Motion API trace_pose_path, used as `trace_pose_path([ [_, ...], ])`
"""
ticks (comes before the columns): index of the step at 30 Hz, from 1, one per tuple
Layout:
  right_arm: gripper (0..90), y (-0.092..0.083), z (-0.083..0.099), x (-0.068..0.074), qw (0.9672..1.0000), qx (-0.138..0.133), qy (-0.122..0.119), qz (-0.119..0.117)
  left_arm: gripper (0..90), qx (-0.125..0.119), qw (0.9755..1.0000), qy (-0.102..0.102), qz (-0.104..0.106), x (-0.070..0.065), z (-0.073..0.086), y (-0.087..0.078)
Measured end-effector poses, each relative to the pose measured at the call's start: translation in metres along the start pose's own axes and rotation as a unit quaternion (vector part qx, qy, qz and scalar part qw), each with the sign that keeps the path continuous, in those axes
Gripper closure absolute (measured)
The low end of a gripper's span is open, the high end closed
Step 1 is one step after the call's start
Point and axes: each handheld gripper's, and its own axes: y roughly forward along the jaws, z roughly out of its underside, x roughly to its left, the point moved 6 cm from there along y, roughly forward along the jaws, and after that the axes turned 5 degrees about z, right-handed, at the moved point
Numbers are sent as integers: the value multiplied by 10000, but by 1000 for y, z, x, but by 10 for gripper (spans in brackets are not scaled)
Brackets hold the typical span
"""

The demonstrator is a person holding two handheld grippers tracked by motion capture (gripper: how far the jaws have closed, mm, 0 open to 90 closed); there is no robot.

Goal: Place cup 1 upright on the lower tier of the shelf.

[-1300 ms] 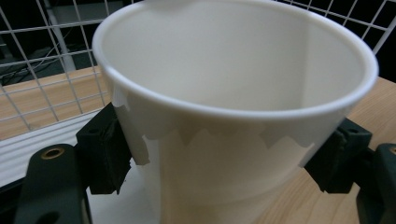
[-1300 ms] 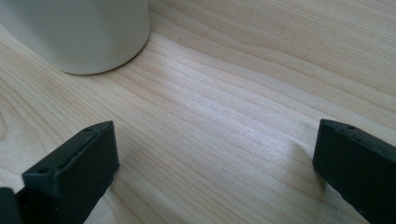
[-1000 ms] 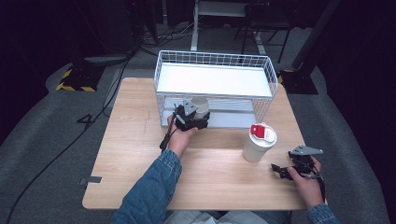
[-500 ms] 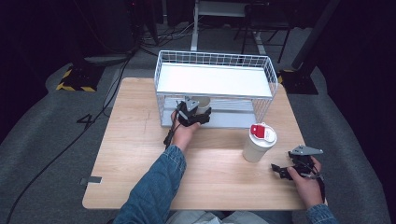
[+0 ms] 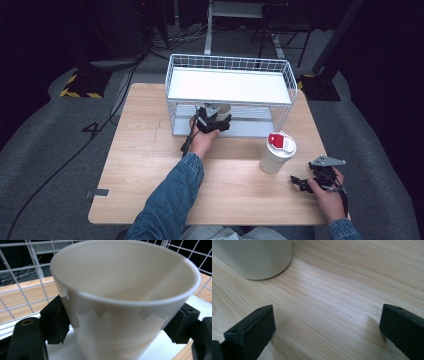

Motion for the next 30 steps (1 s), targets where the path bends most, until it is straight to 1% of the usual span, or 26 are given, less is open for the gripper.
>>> trace_pose_path([
  [2,3,0,0,0,10000,-1,13,24,178,5,10000,-16,-55,0,1,1],
  [4,3,0,0,0,10000,1,23,34,152,-7,9998,-108,-162,0,1,2],
  [6,3,0,0,0,10000,1,25,36,153,1,9996,-233,-157,1,1,2],
  [8,3,0,0,0,10000,1,26,37,153,-6,9995,-300,-104,1,0,2],
  [9,3,0,0,0,10000,1,26,37,153,-18,9995,-296,-109,1,0,1],
  [10,4,0,0,0,10000,1,26,37,153,-54,9996,-283,-65,0,-1,0],
  [11,3,0,0,0,10000,1,26,36,153,-42,9999,-155,36,0,-2,-2],
  [12,3,0,0,0,10000,1,25,36,153,-67,9999,-143,-9,0,-3,-2],
  [15,3,0,0,0,10000,1,27,35,153,-62,9998,-193,30,0,-4,-5],
  [16,3,0,0,0,10000,1,26,35,153,-79,9996,-190,213,-2,-4,-4],
  [17,3,0,0,0,10000,1,26,35,153,-59,9994,-156,294,-3,-4,-5],
  [18,3,0,0,0,10000,0,26,35,153,-69,9996,-139,254,-4,-4,-6],
  [19,3,0,0,0,10000,1,26,35,153,-77,9998,-100,163,-3,-4,-8],
  [22,3,0,0,0,10000,0,26,36,153,-101,9997,-6,216,-5,-6,-12],
  [24,3,0,0,0,10000,1,26,34,153,-193,9997,76,128,-5,-9,-14],
  [25,3,0,0,0,10000,1,26,34,153,-223,9996,155,107,-4,-11,-15],
  [26,3,0,0,0,10000,1,26,34,153,-234,9995,166,98,-4,-12,-16],
  [28,3,0,0,0,10000,-1,28,32,153,-254,9996,16,157,-6,-12,-18],
  [30,3,0,0,0,10000,1,26,33,154,-277,9995,-24,169,-6,-12,-19],
])
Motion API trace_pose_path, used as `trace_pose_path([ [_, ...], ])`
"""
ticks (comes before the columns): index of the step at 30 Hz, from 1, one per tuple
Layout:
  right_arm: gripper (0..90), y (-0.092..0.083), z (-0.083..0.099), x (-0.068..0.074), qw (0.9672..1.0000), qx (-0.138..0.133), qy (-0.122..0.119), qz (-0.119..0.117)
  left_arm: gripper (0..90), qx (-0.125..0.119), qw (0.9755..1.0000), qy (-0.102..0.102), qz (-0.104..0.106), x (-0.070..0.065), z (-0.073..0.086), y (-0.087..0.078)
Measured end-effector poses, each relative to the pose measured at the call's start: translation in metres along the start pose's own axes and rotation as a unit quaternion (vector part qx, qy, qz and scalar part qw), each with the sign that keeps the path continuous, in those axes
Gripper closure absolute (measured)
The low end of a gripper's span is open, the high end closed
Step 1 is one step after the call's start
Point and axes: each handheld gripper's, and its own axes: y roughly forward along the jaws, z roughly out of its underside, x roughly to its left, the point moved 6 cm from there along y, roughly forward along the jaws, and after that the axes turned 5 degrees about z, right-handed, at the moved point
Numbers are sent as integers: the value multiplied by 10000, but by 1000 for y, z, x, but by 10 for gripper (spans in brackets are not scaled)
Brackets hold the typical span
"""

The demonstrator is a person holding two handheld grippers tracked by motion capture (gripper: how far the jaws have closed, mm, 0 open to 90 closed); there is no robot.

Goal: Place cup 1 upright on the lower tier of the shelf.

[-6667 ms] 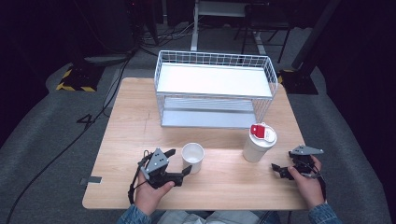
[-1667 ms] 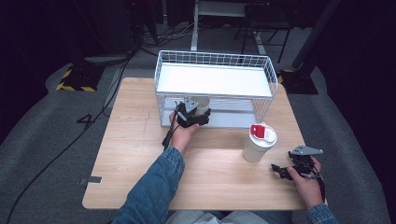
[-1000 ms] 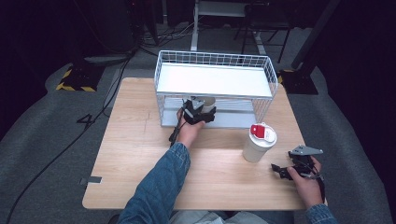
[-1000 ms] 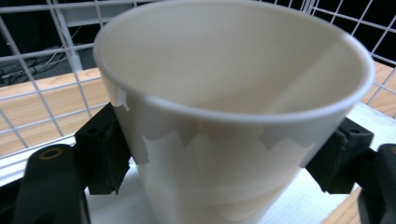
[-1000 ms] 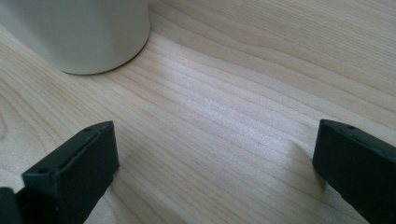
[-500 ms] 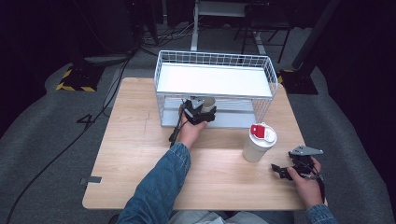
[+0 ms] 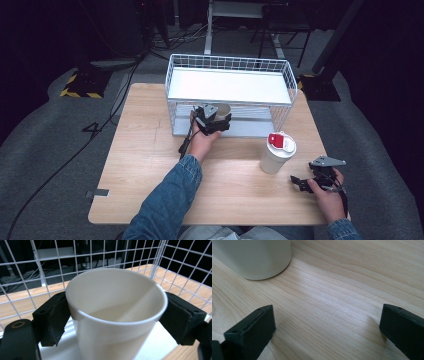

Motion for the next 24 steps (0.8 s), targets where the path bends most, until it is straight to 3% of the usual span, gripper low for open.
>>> trace_pose_path([
  [3,3,0,0,0,10000,0,1,0,153,10,9998,-198,31,1,-1,-3],
  [7,3,0,0,0,10000,-2,3,-2,153,261,9987,-430,117,2,-1,-11],
  [8,3,0,0,0,10000,-2,3,-3,154,280,9979,-573,149,1,-1,-12],
  [9,3,0,0,0,10000,-2,2,-2,153,277,9954,-886,253,-1,-1,-15],
  [13,3,0,0,0,10000,0,1,-1,154,153,9965,-794,231,2,2,-17],
  [15,1,0,0,0,10000,-1,0,-14,156,70,9980,-591,194,1,5,-21],
  [18,1,0,0,0,10000,0,1,-18,156,24,9983,-548,204,0,6,-23],
  [24,0,0,0,0,10000,2,0,-19,155,-33,9994,-246,250,-7,5,-34],
])
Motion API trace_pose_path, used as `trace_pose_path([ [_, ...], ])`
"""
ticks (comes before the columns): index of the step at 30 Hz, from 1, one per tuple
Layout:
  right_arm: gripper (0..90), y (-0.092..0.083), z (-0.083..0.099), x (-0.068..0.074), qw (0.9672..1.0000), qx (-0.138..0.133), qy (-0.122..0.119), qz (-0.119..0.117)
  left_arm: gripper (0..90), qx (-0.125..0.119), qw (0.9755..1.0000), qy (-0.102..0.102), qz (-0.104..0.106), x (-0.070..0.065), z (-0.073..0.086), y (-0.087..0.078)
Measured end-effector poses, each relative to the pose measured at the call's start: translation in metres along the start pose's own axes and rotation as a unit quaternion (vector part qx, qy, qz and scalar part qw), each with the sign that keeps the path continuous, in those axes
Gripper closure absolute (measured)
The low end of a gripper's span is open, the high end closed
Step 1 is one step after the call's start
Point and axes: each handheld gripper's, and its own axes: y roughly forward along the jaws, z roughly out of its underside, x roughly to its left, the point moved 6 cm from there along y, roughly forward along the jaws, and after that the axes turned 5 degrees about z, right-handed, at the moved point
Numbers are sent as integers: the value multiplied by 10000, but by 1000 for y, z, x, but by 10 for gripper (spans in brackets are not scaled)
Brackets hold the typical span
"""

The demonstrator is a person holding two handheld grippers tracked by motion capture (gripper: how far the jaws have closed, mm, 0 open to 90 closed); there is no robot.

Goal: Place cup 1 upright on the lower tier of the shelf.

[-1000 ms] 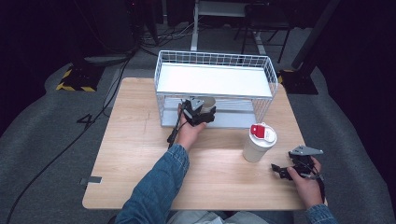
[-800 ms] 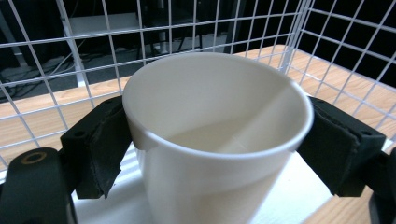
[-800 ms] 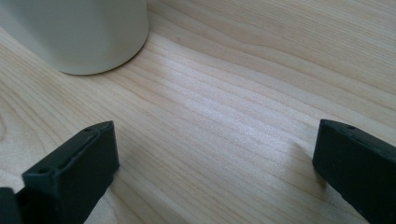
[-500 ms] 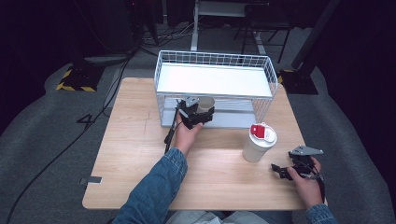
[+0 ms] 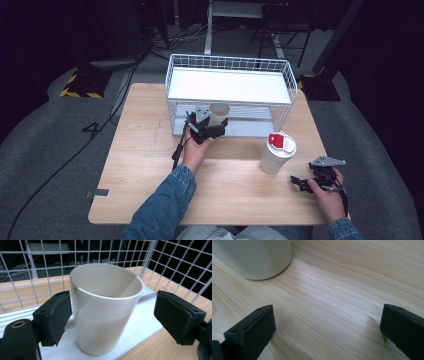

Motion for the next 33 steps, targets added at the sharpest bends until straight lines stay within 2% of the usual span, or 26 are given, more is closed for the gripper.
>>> trace_pose_path([
  [7,0,0,0,0,10000,1,1,1,154,-13,9997,225,44,-10,-4,-20],
  [10,0,0,0,0,10000,3,1,0,154,-17,9995,329,18,-16,-8,-34],
  [17,0,0,0,0,10000,10,1,1,154,-105,9991,402,71,-25,-12,-55],
  [18,1,0,0,0,10000,14,1,2,154,-53,9991,412,53,-28,-12,-62],
  [19,0,0,0,0,10000,14,2,3,154,-53,9991,412,53,-28,-12,-62],
  [20,0,0,0,0,10000,20,-2,-1,155,25,9988,497,33,-31,-12,-69],
  [22,0,0,0,0,10000,21,1,-4,154,34,9988,481,31,-33,-12,-72],
  [24,0,1,-1,0,10000,14,-1,-20,154,74,9981,602,49,-36,-12,-83],
  [25,0,1,-1,0,10000,14,-1,-20,154,74,9981,602,49,-36,-12,-83],
  [26,0,1,-1,0,10000,13,-17,-26,154,98,9979,639,64,-37,-12,-90],
  [33,0,1,-1,0,10000,12,-16,-27,154,265,9978,607,55,-35,-7,-112],
])
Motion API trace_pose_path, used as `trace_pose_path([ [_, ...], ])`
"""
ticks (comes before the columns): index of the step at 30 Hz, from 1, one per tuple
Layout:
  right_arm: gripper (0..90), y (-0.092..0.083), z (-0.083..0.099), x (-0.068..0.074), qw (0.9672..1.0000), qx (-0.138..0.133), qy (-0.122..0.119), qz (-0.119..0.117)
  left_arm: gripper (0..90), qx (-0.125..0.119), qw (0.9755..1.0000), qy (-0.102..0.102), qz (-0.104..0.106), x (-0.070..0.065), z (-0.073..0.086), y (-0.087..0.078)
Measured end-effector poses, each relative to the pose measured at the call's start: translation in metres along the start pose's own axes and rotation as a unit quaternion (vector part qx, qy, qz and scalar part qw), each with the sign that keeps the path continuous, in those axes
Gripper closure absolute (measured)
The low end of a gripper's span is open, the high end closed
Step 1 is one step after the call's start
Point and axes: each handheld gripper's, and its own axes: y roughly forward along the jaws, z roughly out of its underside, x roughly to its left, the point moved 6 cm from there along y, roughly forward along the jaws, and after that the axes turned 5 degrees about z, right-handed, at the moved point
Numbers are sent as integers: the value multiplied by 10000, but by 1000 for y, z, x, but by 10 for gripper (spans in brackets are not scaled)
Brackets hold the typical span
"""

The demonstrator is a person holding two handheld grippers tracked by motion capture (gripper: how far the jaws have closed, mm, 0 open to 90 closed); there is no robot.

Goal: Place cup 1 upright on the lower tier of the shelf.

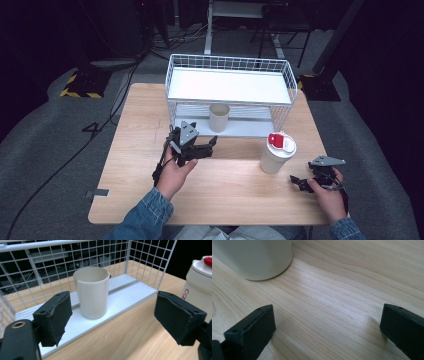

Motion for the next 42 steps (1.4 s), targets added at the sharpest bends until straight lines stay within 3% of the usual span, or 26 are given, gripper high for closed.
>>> trace_pose_path([
  [8,0,0,0,0,10000,-1,0,1,154,232,9996,-139,-1,7,12,-25],
  [13,0,0,0,0,10000,-1,0,1,155,372,9992,-82,-73,12,20,-38],
  [19,0,0,0,0,10000,-2,-1,0,155,391,9991,-174,-27,21,37,-56],
  [27,0,0,0,0,10000,-2,-1,0,155,805,9965,-208,-55,37,64,-75],
  [34,0,0,0,0,10000,0,-1,-1,155,980,9950,-194,-35,42,79,-83],
  [38,0,0,0,0,10000,-1,-1,0,155,1187,9926,-254,-85,45,90,-87],
  [42,0,0,0,0,10000,-1,0,0,156,1285,9914,-250,73,46,101,-91],
])
